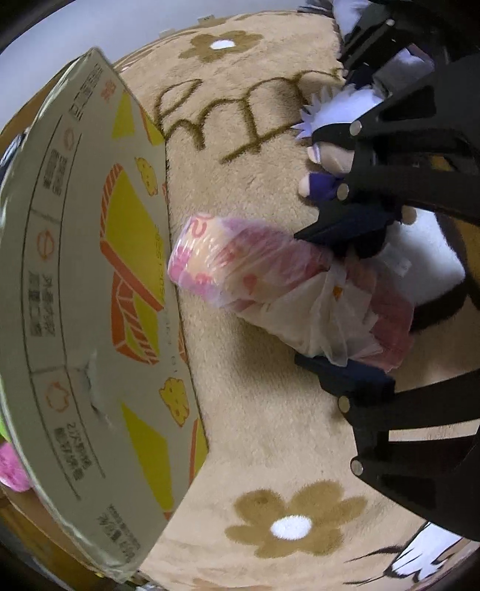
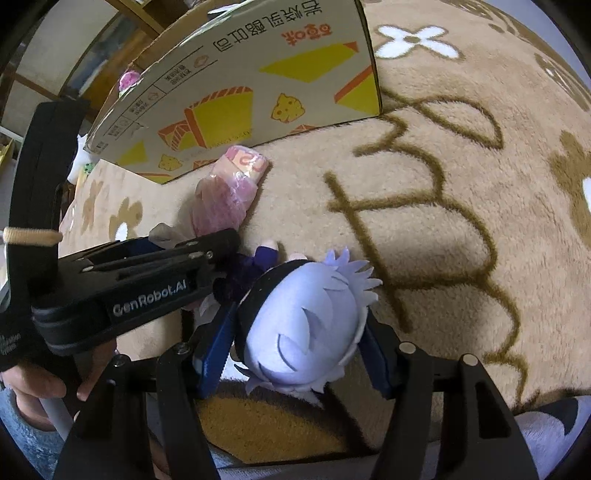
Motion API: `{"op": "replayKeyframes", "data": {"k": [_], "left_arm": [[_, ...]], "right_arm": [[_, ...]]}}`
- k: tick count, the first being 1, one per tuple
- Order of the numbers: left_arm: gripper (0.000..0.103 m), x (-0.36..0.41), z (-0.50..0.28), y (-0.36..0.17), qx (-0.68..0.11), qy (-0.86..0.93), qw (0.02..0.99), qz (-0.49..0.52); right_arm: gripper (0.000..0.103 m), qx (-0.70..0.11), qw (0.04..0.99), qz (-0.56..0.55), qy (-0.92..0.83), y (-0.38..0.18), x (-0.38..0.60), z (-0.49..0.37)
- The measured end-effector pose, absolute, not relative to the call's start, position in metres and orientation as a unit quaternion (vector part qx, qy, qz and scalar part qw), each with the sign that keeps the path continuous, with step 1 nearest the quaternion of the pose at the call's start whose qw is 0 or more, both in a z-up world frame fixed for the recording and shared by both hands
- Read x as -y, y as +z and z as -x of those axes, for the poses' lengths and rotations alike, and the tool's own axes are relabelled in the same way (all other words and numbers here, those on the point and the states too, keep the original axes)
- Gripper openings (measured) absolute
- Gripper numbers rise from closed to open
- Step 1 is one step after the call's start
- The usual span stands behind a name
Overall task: Organize soft objects
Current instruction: 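Grasp the pink wrapped item with the left tool while the right tool grasps the white-haired doll, then carry the pink item and doll over the box and open both tools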
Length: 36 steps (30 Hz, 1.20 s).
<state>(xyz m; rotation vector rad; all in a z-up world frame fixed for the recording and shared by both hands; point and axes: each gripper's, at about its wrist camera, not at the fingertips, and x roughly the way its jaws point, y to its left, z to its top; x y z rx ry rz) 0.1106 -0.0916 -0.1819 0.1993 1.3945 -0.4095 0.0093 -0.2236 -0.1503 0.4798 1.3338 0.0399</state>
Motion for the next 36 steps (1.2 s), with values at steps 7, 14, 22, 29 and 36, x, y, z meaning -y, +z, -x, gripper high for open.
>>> {"op": "replayKeyframes", "data": {"k": [7, 14, 22, 29, 36], "left_arm": [[0.047, 0.097, -0.095, -0.174, -0.625, -0.172, 0.754, -0.104], [0.045, 0.089, -0.077, -0.157, -0.614, -0.160, 0.767, -0.096], [0.045, 0.091, -0.040, -0.124, -0.578, -0.148, 0.798, -0.083], [0.045, 0.059, -0.033, -0.081, -0.519, -0.130, 0.842, -0.074], [0.045, 0.054, -0.030, -0.029, -0.423, -0.127, 0.895, -0.070]], "right_arm": [[0.063, -0.605, 0.767, -0.211, 0.021, -0.142, 0.228, -0.008], [0.063, -0.584, 0.789, -0.189, 0.003, -0.123, 0.235, -0.005], [0.063, -0.532, 0.827, -0.179, 0.000, -0.092, 0.244, 0.002], [0.063, -0.467, 0.868, -0.170, 0.009, -0.059, 0.237, 0.008], [0.063, -0.393, 0.907, -0.150, 0.009, -0.019, 0.238, 0.009]]}}
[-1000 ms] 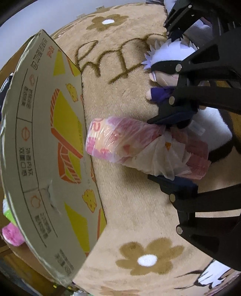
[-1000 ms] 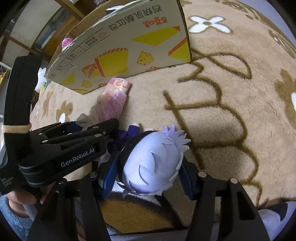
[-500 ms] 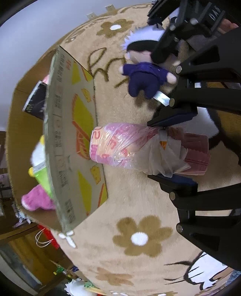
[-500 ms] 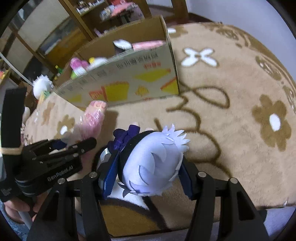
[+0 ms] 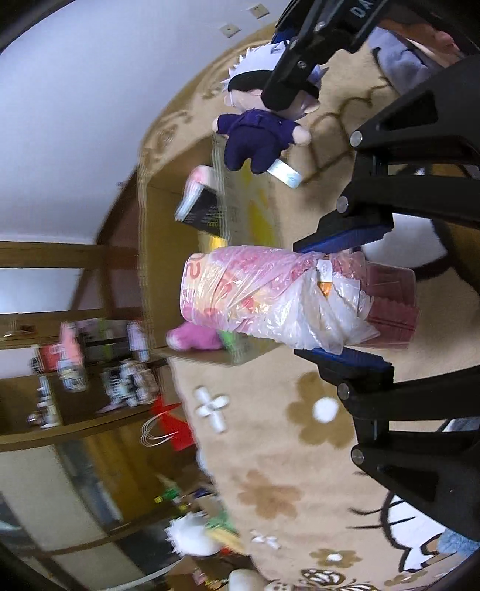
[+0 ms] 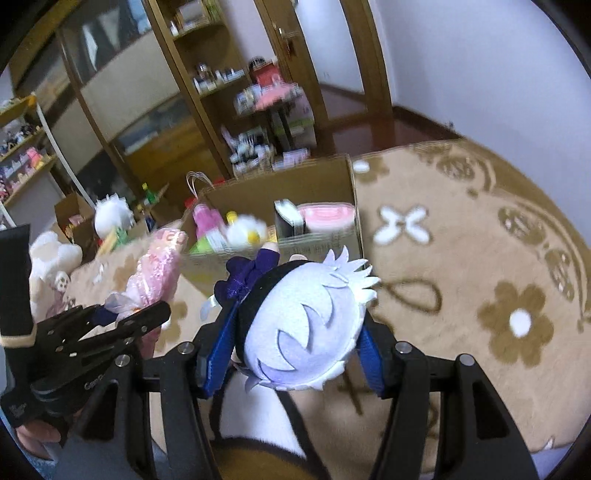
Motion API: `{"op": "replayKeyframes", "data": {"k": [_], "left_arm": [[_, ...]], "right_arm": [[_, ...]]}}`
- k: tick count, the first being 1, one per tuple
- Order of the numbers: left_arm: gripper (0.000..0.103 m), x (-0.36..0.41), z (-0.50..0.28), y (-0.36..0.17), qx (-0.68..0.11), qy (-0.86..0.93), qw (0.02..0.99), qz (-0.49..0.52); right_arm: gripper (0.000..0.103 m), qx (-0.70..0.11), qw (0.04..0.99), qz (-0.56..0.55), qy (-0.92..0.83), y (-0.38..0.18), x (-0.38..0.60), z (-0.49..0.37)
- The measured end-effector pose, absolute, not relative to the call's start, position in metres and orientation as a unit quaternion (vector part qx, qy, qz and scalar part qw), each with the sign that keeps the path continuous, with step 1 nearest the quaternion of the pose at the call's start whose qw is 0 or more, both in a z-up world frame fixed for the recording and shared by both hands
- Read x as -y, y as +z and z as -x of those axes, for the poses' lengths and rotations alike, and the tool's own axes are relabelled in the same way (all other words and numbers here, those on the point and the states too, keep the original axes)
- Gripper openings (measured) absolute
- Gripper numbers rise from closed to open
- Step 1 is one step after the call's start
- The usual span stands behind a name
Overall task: Organize soft objects
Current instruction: 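Carry the pink item and doll over the box and open both tools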
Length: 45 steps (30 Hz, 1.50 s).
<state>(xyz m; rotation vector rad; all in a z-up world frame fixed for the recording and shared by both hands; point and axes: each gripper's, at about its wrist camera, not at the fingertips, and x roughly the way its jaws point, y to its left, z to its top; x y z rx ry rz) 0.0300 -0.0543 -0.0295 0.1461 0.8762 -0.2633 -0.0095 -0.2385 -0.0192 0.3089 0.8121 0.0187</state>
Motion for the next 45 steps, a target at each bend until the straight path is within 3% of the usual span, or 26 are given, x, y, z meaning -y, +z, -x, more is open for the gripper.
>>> {"op": "replayKeyframes", "data": {"k": [14, 45], "left_arm": [[0.046, 0.056, -0.056, 0.007, -0.334, -0.117, 0.932, -0.079], [0.046, 0.066, -0.128, -0.029, -0.350, -0.117, 0.925, -0.089]], "right_arm": [[0.063, -0.323, 0.940, -0.106, 0.019, 0.017, 0.240, -0.020], [0.063, -0.340, 0.938, -0.051, 0.047, -0.006, 0.239, -0.082]]}}
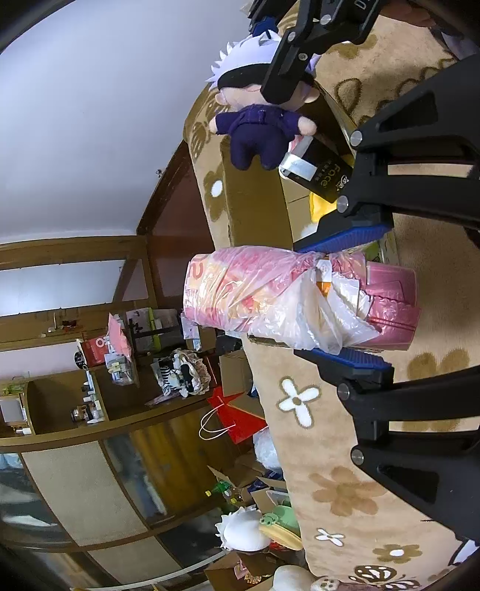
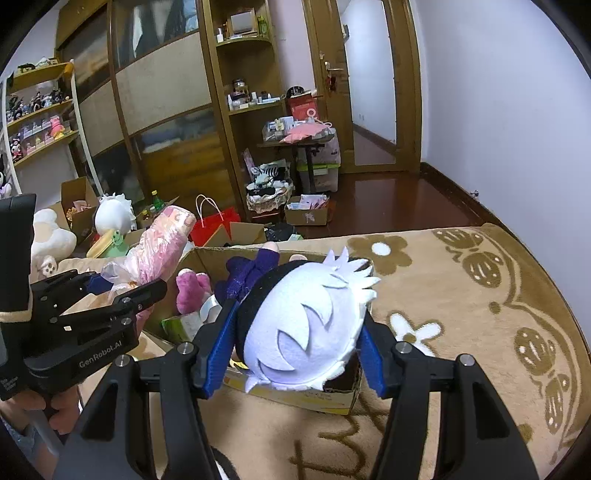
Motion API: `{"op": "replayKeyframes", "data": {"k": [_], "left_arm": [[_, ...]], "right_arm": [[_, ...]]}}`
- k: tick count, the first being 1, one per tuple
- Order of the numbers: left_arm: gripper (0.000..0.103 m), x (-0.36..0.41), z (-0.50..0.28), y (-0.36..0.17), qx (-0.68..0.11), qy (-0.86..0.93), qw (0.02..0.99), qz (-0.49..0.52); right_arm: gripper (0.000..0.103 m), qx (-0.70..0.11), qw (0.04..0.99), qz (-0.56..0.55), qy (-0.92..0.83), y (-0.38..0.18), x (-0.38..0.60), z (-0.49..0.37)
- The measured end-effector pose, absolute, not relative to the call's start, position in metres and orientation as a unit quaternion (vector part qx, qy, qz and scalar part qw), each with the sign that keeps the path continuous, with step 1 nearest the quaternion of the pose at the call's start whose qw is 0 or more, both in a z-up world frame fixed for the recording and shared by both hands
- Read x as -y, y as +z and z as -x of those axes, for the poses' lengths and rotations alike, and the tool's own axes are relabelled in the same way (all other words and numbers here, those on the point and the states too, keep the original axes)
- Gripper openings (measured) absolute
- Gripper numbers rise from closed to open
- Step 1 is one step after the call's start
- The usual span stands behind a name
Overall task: Organize soft objects
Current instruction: 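Carry the pink item and doll over the box and open both tools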
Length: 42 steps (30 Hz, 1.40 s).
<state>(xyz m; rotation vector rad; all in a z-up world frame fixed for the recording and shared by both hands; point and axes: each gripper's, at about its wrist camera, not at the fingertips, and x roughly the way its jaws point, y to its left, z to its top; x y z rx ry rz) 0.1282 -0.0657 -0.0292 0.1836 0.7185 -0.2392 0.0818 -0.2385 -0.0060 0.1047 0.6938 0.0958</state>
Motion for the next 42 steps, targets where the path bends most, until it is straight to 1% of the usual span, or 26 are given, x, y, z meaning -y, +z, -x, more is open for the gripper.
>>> {"op": "replayKeyframes", "data": {"k": [15, 27, 32, 33, 35, 37, 39, 42], "left_arm": [[0.046, 0.075, -0.138, -0.047, -0.370, -0.126, 0.914, -0.109], [0.046, 0.075, -0.148, -0.052, -0.381, -0.129, 0.911, -0.097], [0.047, 0.074, -0.151, -0.055, -0.392, -0.137, 0.905, -0.089], [0.048, 0.075, -0.151, -0.056, -0.394, -0.138, 0.904, -0.089], [0.056, 0.076, -0.149, -0.054, -0.386, -0.134, 0.908, -0.096], [0.071, 0.077, -0.144, -0.049, -0.368, -0.129, 0.915, -0.107], [0.077, 0.077, -0.141, -0.046, -0.358, -0.126, 0.918, -0.112], [0.079, 0.074, -0.141, -0.045, -0.364, -0.122, 0.917, -0.110]], "right_arm": [[0.063, -0.358, 0.930, -0.063, 0.061, -0.026, 0.237, -0.099], [0.064, -0.355, 0.931, -0.066, 0.057, -0.030, 0.238, -0.105], [0.066, -0.352, 0.929, -0.094, 0.070, -0.030, 0.243, -0.108], [0.066, -0.352, 0.928, -0.097, 0.072, -0.031, 0.243, -0.108], [0.066, -0.351, 0.928, -0.096, 0.076, -0.031, 0.241, -0.108], [0.066, -0.351, 0.928, -0.096, 0.078, -0.031, 0.240, -0.109], [0.067, -0.350, 0.929, -0.095, 0.078, -0.031, 0.239, -0.109], [0.071, -0.351, 0.928, -0.096, 0.077, -0.031, 0.239, -0.109]]}}
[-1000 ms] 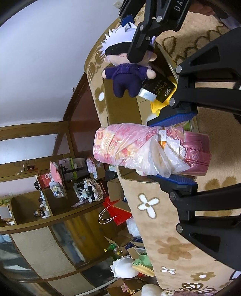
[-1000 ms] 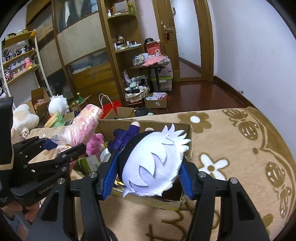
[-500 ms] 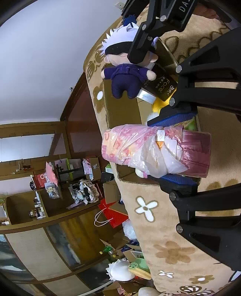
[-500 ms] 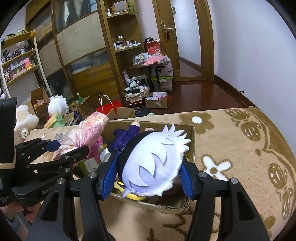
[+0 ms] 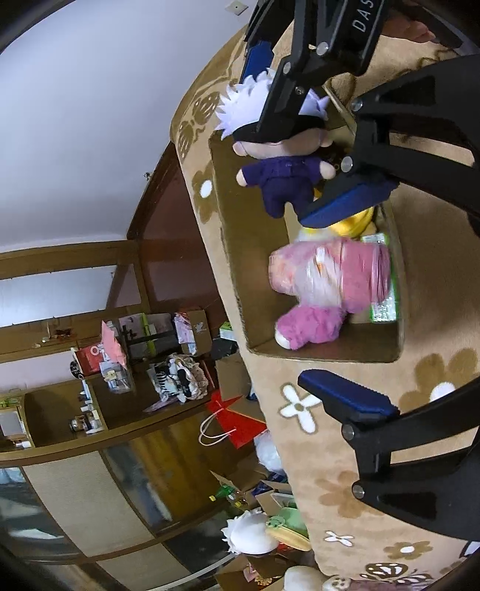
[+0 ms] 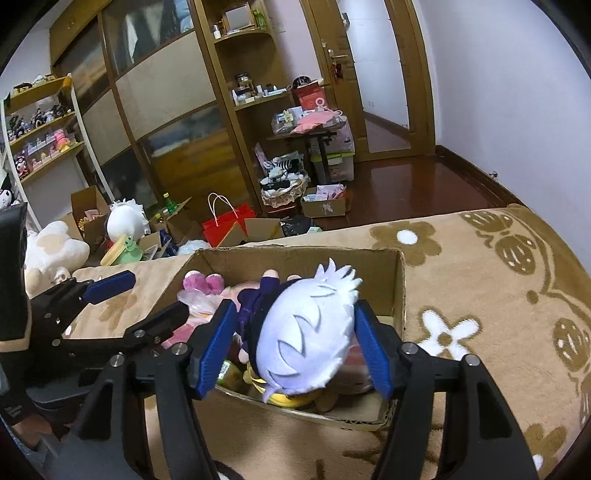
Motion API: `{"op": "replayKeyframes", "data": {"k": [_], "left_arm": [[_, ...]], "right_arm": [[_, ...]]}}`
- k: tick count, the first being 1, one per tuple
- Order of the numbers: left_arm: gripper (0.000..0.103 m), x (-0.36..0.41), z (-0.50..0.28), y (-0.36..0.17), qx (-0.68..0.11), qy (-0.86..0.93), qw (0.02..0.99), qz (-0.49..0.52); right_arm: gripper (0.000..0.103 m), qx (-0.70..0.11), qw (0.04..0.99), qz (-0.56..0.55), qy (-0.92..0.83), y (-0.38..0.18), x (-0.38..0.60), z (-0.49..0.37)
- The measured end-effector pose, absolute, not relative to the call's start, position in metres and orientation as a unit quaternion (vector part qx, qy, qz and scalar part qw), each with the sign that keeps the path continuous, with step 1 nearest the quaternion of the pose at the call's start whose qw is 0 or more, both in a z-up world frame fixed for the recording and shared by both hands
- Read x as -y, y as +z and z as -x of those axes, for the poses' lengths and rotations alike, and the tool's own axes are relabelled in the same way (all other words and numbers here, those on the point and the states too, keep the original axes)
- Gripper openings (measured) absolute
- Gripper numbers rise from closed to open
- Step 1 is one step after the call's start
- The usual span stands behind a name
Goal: Organize soft objects
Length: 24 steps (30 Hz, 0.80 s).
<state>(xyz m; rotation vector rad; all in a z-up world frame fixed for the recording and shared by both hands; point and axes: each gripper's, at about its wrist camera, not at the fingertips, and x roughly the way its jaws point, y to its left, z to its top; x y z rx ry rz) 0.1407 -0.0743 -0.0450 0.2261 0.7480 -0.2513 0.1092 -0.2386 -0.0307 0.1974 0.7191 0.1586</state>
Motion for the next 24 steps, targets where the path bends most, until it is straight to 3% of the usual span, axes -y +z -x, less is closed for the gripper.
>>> {"op": "replayKeyframes", "data": {"k": [2, 6, 12, 24], "left_arm": [[0.079, 0.071, -0.141, -0.046, -0.372, -0.116, 0.915, -0.108], [0.081, 0.064, -0.138, -0.044, -0.377, -0.107, 0.914, -0.107], [0.091, 0.057, -0.123, -0.031, -0.362, -0.096, 0.921, -0.107], [0.101, 0.039, -0.075, 0.009, -0.331, -0.085, 0.934, -0.104]], "right_arm": [[0.074, -0.350, 0.929, -0.098, 0.076, -0.030, 0.239, -0.108], [0.090, -0.342, 0.932, -0.100, 0.068, -0.024, 0.239, -0.104], [0.103, -0.323, 0.939, -0.099, 0.060, -0.008, 0.245, -0.091], [0.103, -0.291, 0.953, -0.081, 0.034, 0.033, 0.249, -0.041]]}}
